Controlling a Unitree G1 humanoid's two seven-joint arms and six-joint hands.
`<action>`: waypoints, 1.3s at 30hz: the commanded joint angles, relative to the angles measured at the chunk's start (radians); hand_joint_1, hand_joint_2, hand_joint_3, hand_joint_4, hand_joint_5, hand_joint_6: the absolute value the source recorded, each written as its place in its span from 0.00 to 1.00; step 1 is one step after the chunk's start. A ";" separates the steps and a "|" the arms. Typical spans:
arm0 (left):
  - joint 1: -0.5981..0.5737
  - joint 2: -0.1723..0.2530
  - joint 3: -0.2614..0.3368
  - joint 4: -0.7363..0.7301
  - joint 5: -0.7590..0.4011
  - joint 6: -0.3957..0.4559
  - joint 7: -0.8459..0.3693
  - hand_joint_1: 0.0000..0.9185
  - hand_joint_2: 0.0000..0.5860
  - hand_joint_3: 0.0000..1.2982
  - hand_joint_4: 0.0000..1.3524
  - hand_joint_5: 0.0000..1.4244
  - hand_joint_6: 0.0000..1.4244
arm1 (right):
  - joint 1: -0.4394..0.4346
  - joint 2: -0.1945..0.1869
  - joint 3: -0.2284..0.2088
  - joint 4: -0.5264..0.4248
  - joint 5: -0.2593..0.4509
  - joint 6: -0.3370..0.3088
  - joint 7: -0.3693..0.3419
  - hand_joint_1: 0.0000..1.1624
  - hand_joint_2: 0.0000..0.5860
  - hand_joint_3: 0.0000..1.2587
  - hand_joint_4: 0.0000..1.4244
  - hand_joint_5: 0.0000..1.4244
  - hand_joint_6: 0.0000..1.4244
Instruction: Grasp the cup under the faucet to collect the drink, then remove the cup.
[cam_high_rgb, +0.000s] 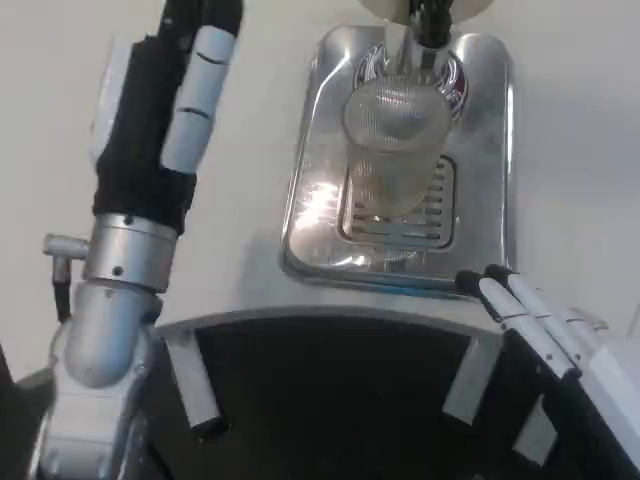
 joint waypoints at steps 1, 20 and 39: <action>0.016 -0.001 0.013 -0.135 -0.124 0.166 -0.067 0.00 0.36 0.00 0.00 0.00 0.00 | 0.010 -0.013 -0.001 0.009 0.018 -0.008 -0.008 0.58 0.55 0.06 0.02 0.06 0.08; -0.101 0.025 0.014 -0.343 -0.309 0.532 -0.170 0.00 0.46 0.00 0.00 0.00 0.00 | 0.050 -0.010 0.020 0.024 0.025 -0.008 -0.051 0.60 0.55 0.07 0.03 0.06 0.08; -0.110 -0.047 -0.067 -0.407 -0.312 0.578 -0.182 0.00 0.40 0.00 0.00 0.00 0.00 | 0.020 -0.003 0.032 0.039 0.038 0.011 -0.054 0.61 0.56 0.07 0.03 0.07 0.09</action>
